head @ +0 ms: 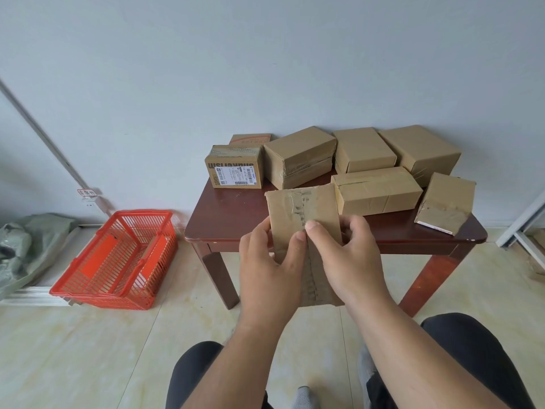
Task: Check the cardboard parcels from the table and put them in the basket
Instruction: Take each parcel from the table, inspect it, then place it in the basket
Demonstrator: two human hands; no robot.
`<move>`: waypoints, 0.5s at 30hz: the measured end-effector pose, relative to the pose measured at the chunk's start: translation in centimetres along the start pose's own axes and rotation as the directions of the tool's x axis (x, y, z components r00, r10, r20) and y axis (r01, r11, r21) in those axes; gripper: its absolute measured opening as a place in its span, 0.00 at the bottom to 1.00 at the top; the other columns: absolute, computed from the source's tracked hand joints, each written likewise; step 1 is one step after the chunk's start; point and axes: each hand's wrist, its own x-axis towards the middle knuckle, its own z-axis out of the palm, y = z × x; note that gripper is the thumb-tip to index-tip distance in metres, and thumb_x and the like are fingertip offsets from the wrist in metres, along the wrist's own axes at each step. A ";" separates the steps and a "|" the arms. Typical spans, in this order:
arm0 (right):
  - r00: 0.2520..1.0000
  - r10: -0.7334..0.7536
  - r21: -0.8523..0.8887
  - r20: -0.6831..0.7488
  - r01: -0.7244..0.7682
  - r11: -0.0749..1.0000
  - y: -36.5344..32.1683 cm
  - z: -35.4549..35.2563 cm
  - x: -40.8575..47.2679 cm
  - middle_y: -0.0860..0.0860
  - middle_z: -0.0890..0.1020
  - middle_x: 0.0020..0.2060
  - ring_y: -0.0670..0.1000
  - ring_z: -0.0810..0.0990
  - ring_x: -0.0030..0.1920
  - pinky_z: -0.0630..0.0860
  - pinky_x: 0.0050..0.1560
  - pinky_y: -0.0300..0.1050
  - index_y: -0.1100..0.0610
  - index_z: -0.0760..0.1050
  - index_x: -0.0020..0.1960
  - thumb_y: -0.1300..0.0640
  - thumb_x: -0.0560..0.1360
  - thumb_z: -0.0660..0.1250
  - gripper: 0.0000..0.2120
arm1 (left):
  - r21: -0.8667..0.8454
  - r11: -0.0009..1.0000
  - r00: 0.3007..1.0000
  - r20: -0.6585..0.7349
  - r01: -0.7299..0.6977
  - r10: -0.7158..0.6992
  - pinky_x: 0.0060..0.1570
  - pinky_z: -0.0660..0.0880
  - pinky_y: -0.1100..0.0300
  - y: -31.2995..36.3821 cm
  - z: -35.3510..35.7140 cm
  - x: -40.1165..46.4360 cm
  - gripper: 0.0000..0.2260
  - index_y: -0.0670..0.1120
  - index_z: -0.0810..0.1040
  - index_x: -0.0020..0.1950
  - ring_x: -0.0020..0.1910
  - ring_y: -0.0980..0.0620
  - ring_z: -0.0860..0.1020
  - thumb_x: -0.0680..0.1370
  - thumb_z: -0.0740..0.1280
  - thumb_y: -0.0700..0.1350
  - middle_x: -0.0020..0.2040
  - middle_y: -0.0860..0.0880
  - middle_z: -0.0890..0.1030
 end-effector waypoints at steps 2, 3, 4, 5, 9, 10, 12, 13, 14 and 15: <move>1.000 -0.013 -0.019 0.006 0.013 1.000 -0.1 0.1 -0.2 0.41 0.83 0.49 0.33 0.81 0.44 0.75 0.41 0.36 0.46 0.75 0.56 0.41 0.75 0.76 0.17 | -0.018 1.000 1.000 -0.009 0.006 -0.007 0.49 0.71 0.74 0.1 -0.1 0.1 0.15 0.60 0.76 0.64 0.58 0.67 0.75 0.79 0.71 0.56 0.58 0.65 0.75; 1.000 -0.022 -0.021 0.014 0.022 1.000 -0.1 0.1 -0.4 0.41 0.84 0.49 0.33 0.82 0.45 0.76 0.42 0.36 0.46 0.75 0.56 0.40 0.75 0.76 0.17 | -0.033 0.999 1.000 -0.013 0.015 -0.015 0.48 0.73 0.72 0.2 -0.2 0.3 0.14 0.60 0.75 0.63 0.57 0.68 0.76 0.79 0.72 0.56 0.57 0.64 0.77; 0.999 -0.032 -0.011 0.027 0.033 0.999 0.1 0.2 -0.6 0.41 0.84 0.51 0.34 0.82 0.46 0.78 0.44 0.38 0.45 0.75 0.58 0.39 0.75 0.76 0.18 | -0.050 0.998 1.000 -0.014 0.026 -0.027 0.45 0.74 0.72 0.3 -0.3 0.4 0.13 0.60 0.75 0.61 0.55 0.69 0.77 0.79 0.72 0.56 0.56 0.64 0.79; 0.998 -0.046 0.003 0.043 0.046 0.999 0.3 0.2 -0.8 0.41 0.85 0.53 0.36 0.83 0.49 0.80 0.47 0.40 0.44 0.76 0.62 0.39 0.75 0.75 0.19 | -0.062 0.997 0.999 -0.012 0.036 -0.036 0.43 0.74 0.73 0.6 -0.4 0.7 0.12 0.60 0.74 0.59 0.52 0.70 0.78 0.79 0.72 0.56 0.54 0.63 0.80; 0.989 -0.118 -0.045 0.095 0.123 0.991 0.7 0.2 -1.1 0.40 0.82 0.63 0.42 0.82 0.60 0.83 0.58 0.50 0.35 0.73 0.72 0.37 0.76 0.73 0.26 | -0.026 1.000 1.000 -0.021 -0.003 0.002 0.45 0.76 0.71 0.9 -0.8 1.3 0.15 0.57 0.75 0.61 0.53 0.67 0.79 0.79 0.70 0.61 0.55 0.61 0.81; 0.987 -0.134 -0.061 0.091 0.140 0.988 0.6 0.1 -1.0 0.40 0.81 0.63 0.42 0.81 0.61 0.83 0.59 0.51 0.35 0.73 0.73 0.37 0.76 0.73 0.26 | -0.012 0.999 0.999 -0.019 -0.030 0.030 0.49 0.76 0.69 0.8 -0.7 1.2 0.15 0.57 0.76 0.63 0.56 0.65 0.78 0.80 0.69 0.62 0.56 0.61 0.80; 0.986 -0.153 -0.067 0.068 0.158 0.985 0.2 0.0 -0.8 0.39 0.80 0.63 0.42 0.80 0.63 0.82 0.61 0.52 0.34 0.74 0.71 0.36 0.74 0.72 0.26 | 0.018 0.997 0.997 -0.003 -0.076 0.076 0.53 0.72 0.67 0.6 -0.6 0.7 0.16 0.59 0.78 0.66 0.62 0.66 0.73 0.81 0.66 0.61 0.57 0.62 0.79; 0.987 -0.152 -0.055 0.050 0.155 0.986 0.0 0.0 -0.8 0.39 0.80 0.63 0.42 0.80 0.63 0.81 0.62 0.53 0.34 0.76 0.69 0.35 0.72 0.71 0.25 | 0.024 0.996 0.996 0.003 -0.087 0.087 0.53 0.70 0.68 0.5 -0.5 0.4 0.16 0.60 0.78 0.67 0.63 0.66 0.71 0.82 0.65 0.61 0.57 0.63 0.79; 0.989 -0.147 -0.038 0.031 0.148 0.988 -0.1 0.0 -0.7 0.39 0.81 0.62 0.42 0.81 0.62 0.80 0.62 0.53 0.34 0.77 0.66 0.35 0.71 0.71 0.24 | 0.019 0.996 0.996 0.005 -0.088 0.088 0.53 0.68 0.70 0.5 -0.3 0.2 0.16 0.61 0.77 0.68 0.64 0.66 0.71 0.82 0.65 0.60 0.57 0.64 0.79; 0.990 -0.141 -0.022 0.017 0.141 0.990 -0.1 0.1 -0.6 0.40 0.82 0.61 0.42 0.81 0.61 0.81 0.62 0.54 0.35 0.77 0.64 0.34 0.70 0.71 0.22 | 0.011 0.997 0.997 0.003 -0.082 0.082 0.53 0.68 0.71 0.4 -0.2 0.0 0.16 0.61 0.77 0.69 0.64 0.66 0.70 0.81 0.66 0.60 0.57 0.64 0.78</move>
